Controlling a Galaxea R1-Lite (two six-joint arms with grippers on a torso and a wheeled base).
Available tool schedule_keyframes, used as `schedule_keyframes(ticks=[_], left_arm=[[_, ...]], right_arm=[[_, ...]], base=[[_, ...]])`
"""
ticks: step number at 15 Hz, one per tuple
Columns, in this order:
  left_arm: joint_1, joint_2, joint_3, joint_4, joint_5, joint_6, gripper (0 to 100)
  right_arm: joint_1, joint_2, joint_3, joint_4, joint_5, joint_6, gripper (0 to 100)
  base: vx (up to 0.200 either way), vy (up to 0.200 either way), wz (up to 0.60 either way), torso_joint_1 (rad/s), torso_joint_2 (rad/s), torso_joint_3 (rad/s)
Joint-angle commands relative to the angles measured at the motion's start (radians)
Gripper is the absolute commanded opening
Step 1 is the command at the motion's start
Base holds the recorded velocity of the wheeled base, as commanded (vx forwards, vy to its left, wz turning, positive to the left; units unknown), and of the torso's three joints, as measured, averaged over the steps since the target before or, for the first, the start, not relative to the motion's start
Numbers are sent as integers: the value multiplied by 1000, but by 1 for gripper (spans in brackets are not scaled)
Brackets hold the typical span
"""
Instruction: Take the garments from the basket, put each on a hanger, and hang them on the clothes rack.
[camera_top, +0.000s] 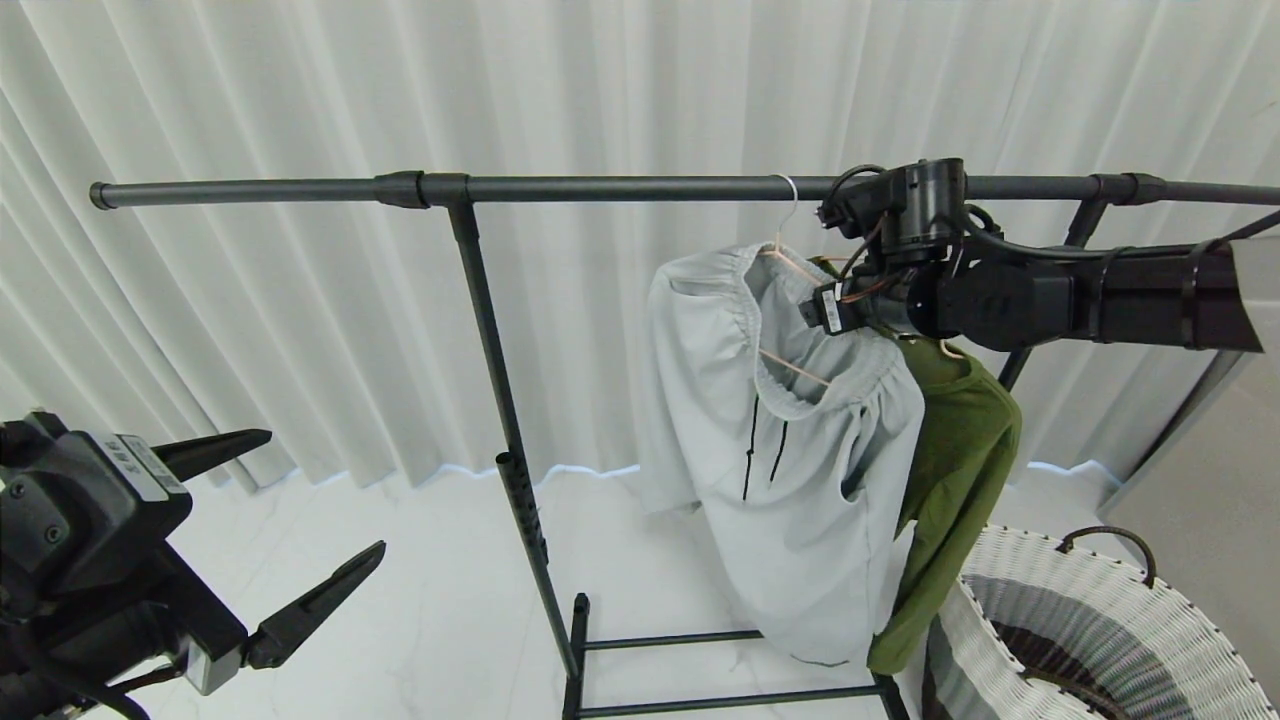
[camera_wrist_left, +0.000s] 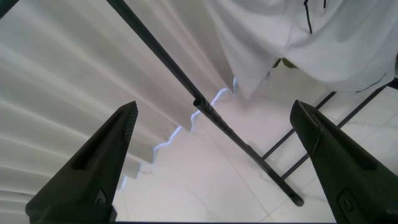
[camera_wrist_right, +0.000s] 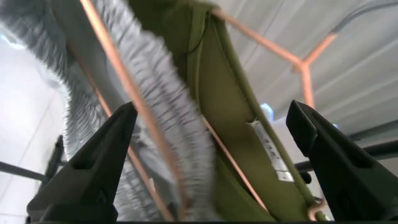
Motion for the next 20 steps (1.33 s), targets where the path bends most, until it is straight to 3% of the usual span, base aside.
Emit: schedule_keyframes(ticks=[1, 4, 13, 16, 20], left_arm=[[5, 4, 0, -1, 0, -2, 100], [39, 10, 6, -1, 0, -10, 100], [96, 19, 26, -1, 0, -15, 100], [151, 7, 55, -1, 0, -15, 100], [328, -10, 77, -1, 0, -15, 100]], right_arm=[[16, -56, 13, -1, 0, 11, 100], [49, -163, 88, 6, 1, 48, 100], [49, -593, 580, -2, 46, 40, 100], [-27, -728, 731, -1, 46, -6, 100], [-230, -930, 933, 4, 87, -115, 100]], base=[[0, 0, 0, 0, 0, 0], [0, 0, 0, 0, 0, 0], [0, 0, 0, 0, 0, 0], [0, 0, 0, 0, 0, 0], [-100, 0, 0, 1, 1, 1]])
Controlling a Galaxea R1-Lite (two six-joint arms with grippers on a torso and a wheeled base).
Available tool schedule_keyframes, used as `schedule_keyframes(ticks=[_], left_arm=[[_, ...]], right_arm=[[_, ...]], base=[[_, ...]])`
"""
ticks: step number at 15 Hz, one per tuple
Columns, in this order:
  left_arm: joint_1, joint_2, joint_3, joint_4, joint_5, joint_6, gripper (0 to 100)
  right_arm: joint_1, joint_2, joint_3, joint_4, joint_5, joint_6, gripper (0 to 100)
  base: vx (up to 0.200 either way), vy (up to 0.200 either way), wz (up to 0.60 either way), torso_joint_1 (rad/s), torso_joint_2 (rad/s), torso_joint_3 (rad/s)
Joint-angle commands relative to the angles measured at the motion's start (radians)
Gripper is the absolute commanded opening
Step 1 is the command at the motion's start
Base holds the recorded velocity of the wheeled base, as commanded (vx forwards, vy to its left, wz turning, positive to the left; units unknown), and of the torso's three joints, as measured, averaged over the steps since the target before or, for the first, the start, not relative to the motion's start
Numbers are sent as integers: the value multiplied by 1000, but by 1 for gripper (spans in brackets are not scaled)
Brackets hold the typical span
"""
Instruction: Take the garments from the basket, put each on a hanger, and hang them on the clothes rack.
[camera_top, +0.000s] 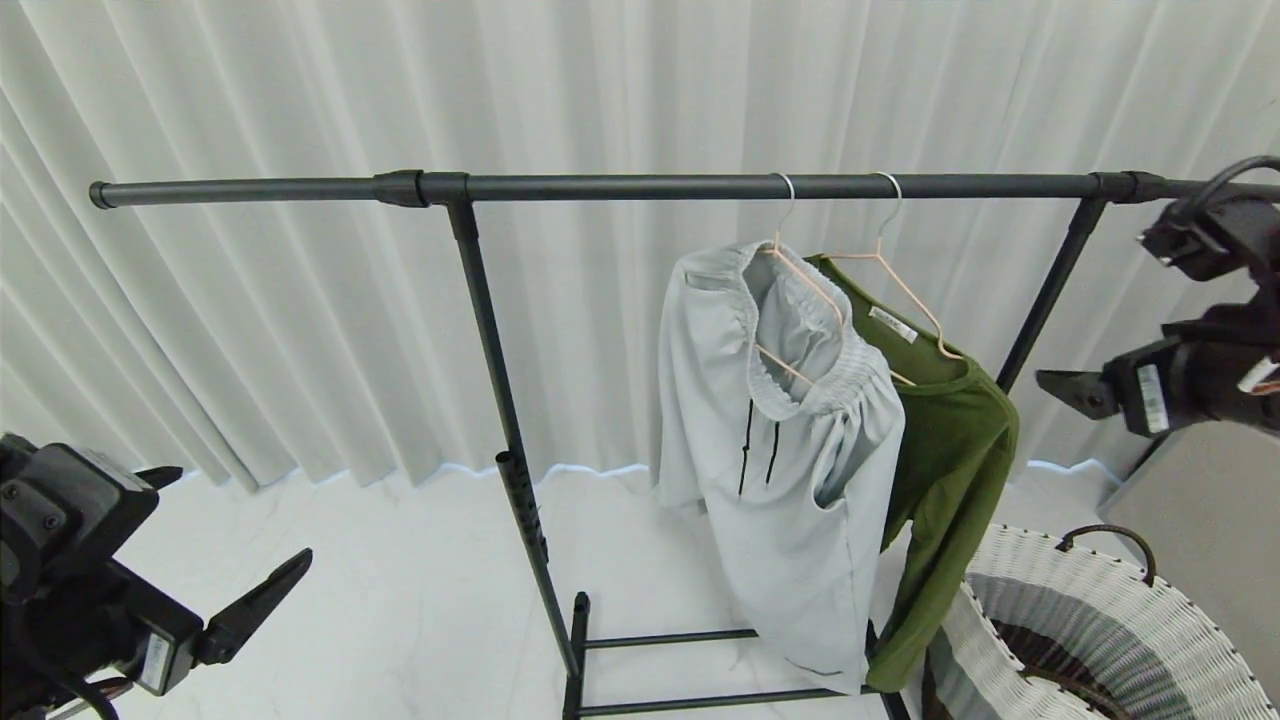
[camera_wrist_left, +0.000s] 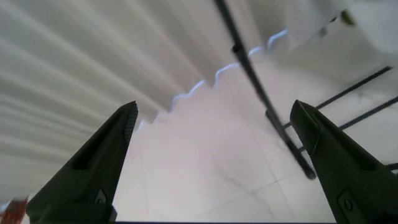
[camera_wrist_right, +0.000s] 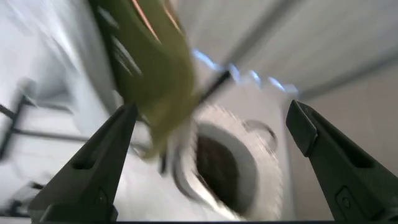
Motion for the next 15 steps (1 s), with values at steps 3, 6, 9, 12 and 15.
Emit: schedule_keyframes(ticks=[3, 6, 9, 12, 15], left_arm=[[178, -48, 51, 1, 0, 0, 100], [231, -96, 98, 1, 0, 0, 100], [259, -148, 137, 1, 0, 0, 100], [265, -228, 187, 1, 0, 2, 100], [265, -390, 295, 7, -3, 3, 100]], right_arm=[[-261, -224, 180, 5, 60, -68, 100], [-396, -295, 244, 5, 163, -105, 100], [-425, -343, 300, 5, 191, -111, 100], [-425, -395, 363, 4, 212, -112, 100], [-425, -470, 450, -1, 237, -112, 100]], base=[[-200, 0, 0, -3, 5, 1], [-200, 0, 0, -7, 6, 6], [-200, 0, 0, 2, 1, 2], [-200, 0, 0, 5, 5, 2], [-200, 0, 0, 7, 2, 7]])
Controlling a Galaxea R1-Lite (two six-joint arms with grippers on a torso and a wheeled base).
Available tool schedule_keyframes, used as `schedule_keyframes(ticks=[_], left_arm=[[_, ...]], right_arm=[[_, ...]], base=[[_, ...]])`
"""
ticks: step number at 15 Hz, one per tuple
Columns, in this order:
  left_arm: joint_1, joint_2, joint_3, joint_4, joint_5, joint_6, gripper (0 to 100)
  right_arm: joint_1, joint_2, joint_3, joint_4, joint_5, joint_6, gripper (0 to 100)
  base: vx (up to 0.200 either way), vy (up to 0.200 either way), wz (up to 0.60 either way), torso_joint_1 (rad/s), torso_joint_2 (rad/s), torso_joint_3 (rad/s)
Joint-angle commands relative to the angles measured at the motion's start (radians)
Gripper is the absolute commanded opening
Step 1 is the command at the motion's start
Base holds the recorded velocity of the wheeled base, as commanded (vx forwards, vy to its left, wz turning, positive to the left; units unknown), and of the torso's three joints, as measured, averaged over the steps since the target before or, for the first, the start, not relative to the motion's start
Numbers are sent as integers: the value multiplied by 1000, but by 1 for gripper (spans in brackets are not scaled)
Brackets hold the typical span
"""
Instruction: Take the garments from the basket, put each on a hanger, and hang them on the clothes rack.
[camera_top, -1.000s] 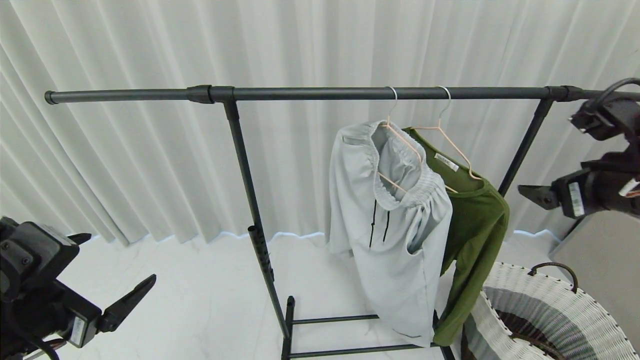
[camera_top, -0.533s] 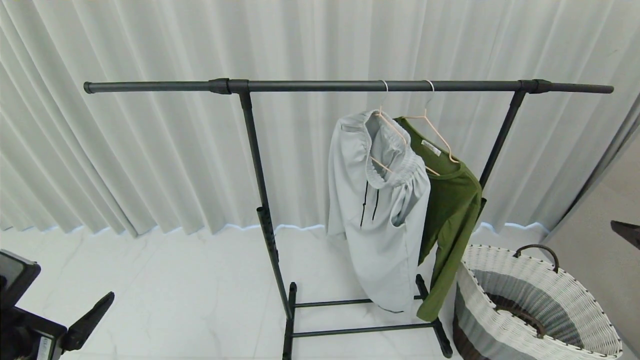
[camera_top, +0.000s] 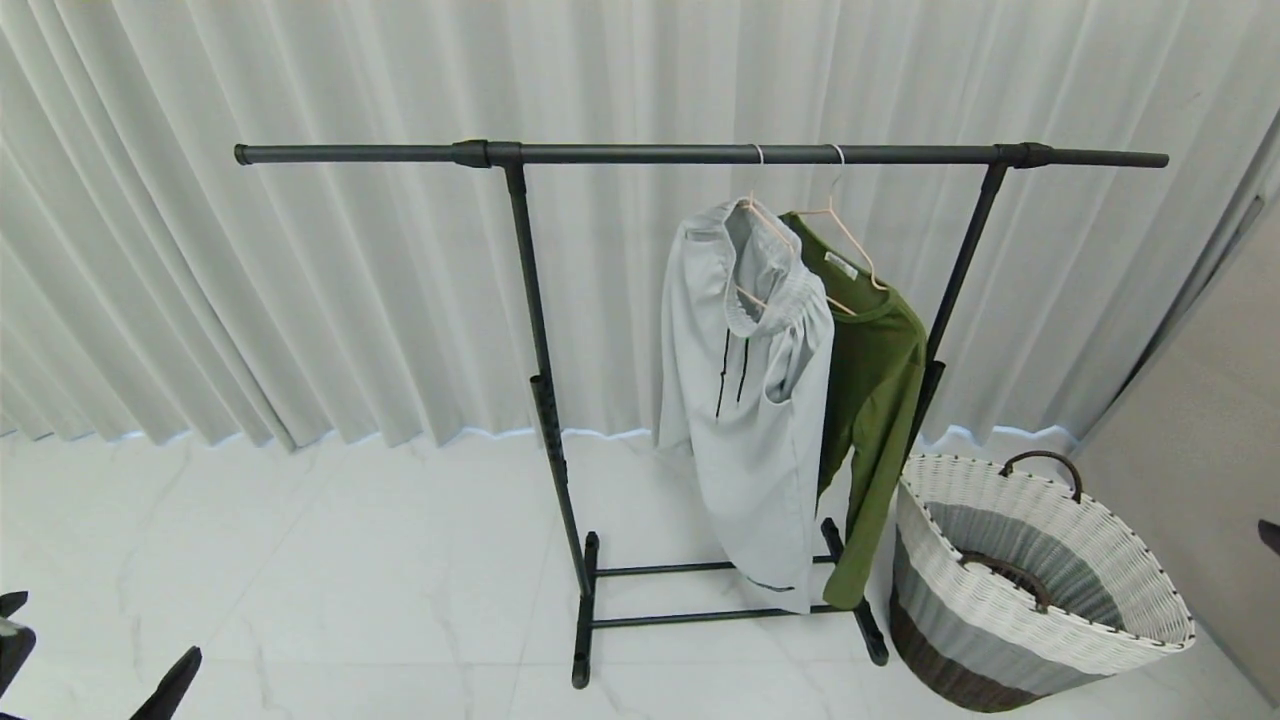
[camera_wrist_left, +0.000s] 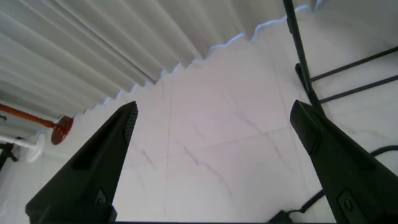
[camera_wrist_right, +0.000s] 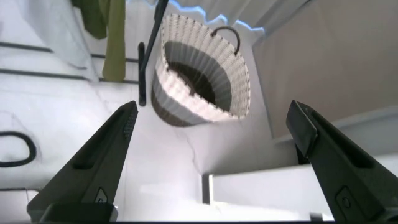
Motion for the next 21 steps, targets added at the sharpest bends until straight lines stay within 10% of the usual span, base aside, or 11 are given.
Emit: schedule_keyframes(ticks=[1, 6, 14, 21], left_arm=[[1, -201, 58, 56, -9, -2, 100], [-1, -700, 52, 421, 20, -226, 100], [4, -743, 48, 431, 138, -324, 100], [-12, -732, 38, 455, -204, -384, 100]], right_arm=[[0, -73, 76, -4, 5, 0, 100], [3, -276, 366, -161, 34, 6, 100], [8, -782, 569, -64, 23, 95, 100], [12, -819, 575, -84, -1, 130, 100]], base=[[0, 0, 0, 0, 0, 0], [0, 0, 0, 0, 0, 0], [0, 0, 0, 0, 0, 0], [0, 0, 0, 0, 0, 0]])
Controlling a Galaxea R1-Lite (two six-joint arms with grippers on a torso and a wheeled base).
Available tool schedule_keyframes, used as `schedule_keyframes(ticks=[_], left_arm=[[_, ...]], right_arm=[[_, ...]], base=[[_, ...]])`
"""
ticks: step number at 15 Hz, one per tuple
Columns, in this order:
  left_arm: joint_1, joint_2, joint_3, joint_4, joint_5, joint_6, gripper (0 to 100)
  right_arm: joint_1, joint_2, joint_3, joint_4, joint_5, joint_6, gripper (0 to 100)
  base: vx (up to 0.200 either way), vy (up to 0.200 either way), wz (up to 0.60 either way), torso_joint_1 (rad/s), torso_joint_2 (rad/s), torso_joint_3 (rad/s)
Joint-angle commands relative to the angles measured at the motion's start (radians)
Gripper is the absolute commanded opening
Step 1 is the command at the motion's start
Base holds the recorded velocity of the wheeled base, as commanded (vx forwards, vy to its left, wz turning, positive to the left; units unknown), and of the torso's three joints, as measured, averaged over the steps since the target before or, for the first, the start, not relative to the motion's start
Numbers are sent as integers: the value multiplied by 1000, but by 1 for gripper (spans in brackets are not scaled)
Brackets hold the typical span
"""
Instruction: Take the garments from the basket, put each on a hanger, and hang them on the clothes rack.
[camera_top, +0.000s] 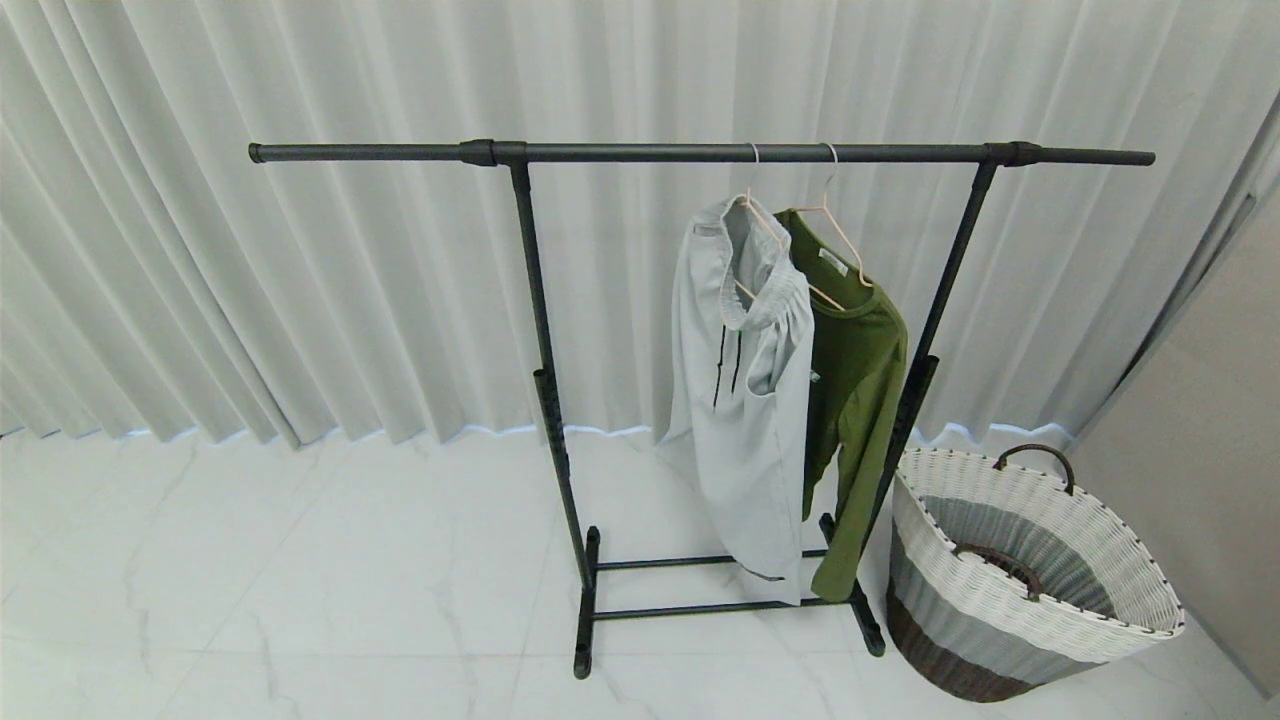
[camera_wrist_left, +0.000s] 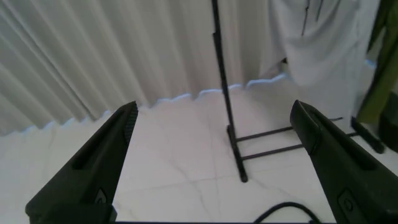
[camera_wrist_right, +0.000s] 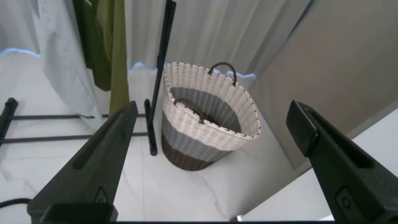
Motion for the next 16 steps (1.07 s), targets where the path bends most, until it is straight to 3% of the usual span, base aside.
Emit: schedule_keyframes(ticks=[1, 4, 6, 9, 10, 11, 12, 13, 14, 16], left_arm=[[-8, 18, -5, 5, -15, -16, 100], [-13, 33, -7, 7, -109, -34, 100], [-44, 90, -7, 7, -113, -48, 100], [-277, 171, -7, 5, -95, -11, 100], [-269, 142, -5, 5, -21, -34, 100], [-237, 88, -1, -3, 112, -68, 100], [-237, 88, 15, -35, 298, -76, 100], [-237, 88, 16, -69, 404, -85, 100], [-236, 88, 16, -64, 568, -120, 100], [-236, 88, 16, -61, 585, -163, 100]], right_arm=[[0, -5, 1, -1, 2, -1, 100], [0, -5, 1, -1, 3, -1, 100], [0, -5, 1, -1, 5, -1, 100], [0, -5, 1, -1, 5, -2, 100], [0, -5, 1, -1, 0, -1, 100], [0, -5, 1, -1, 0, 1, 100], [0, -5, 1, -3, 0, 3, 100], [0, -5, 1, -3, 0, 3, 100], [0, -5, 1, -9, 2, 3, 100], [0, -5, 1, -9, 8, 7, 100]], base=[[0, 0, 0, 0, 0, 0], [0, 0, 0, 0, 0, 0], [0, 0, 0, 0, 0, 0], [0, 0, 0, 0, 0, 0], [0, 0, 0, 0, 0, 0], [0, 0, 0, 0, 0, 0], [0, 0, 0, 0, 0, 0], [0, 0, 0, 0, 0, 0], [0, 0, 0, 0, 0, 0], [0, 0, 0, 0, 0, 0]])
